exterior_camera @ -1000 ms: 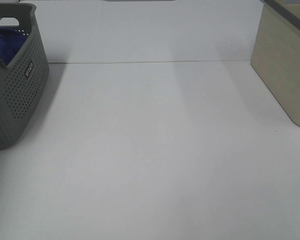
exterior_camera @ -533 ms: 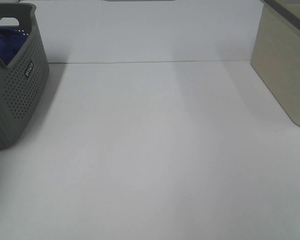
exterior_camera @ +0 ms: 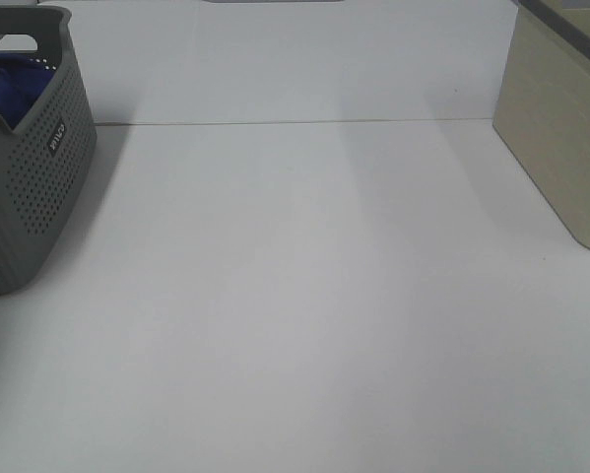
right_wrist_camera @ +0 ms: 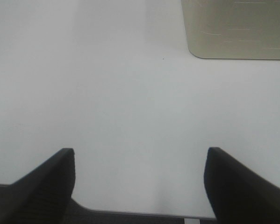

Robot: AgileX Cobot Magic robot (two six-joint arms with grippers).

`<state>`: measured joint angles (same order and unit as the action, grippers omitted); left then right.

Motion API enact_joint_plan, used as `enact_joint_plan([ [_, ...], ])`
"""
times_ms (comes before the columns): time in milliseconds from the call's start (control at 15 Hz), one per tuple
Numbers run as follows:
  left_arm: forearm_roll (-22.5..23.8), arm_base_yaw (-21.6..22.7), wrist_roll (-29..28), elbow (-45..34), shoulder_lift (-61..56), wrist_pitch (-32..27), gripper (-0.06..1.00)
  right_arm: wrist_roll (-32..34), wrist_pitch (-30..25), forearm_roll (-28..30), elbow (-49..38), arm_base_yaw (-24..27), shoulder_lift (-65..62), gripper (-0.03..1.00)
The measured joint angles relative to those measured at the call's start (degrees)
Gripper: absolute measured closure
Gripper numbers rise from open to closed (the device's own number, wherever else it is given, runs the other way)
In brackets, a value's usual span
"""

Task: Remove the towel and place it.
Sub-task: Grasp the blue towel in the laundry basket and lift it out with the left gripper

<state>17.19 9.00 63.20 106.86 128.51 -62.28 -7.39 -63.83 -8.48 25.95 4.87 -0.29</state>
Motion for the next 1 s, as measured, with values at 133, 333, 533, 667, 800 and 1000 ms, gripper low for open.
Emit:
enact_joint_plan([
  [133,-0.2,0.0,0.0,0.0,0.0,0.2,0.54,0.0,0.0,0.0,0.0,0.0,0.0,0.22],
  [333,-0.9,0.0,0.0,0.0,0.0,0.2,0.61,0.0,0.0,0.0,0.0,0.0,0.0,0.22],
  [533,-2.3,0.0,-0.1,0.0,0.0,1.3,0.66,0.0,0.0,0.0,0.0,0.0,0.0,0.22],
  [667,-1.0,0.0,0.0,0.3,0.1,1.0,0.89,0.0,0.0,0.0,0.0,0.0,0.0,0.22],
  [800,0.6,0.0,0.2,0.7,-1.2,0.7,0.94,0.0,0.0,0.0,0.0,0.0,0.0,0.22],
  [1000,1.1,0.0,0.2,2.3,-5.0,-2.1,0.94,0.0,0.0,0.0,0.0,0.0,0.0,0.22],
])
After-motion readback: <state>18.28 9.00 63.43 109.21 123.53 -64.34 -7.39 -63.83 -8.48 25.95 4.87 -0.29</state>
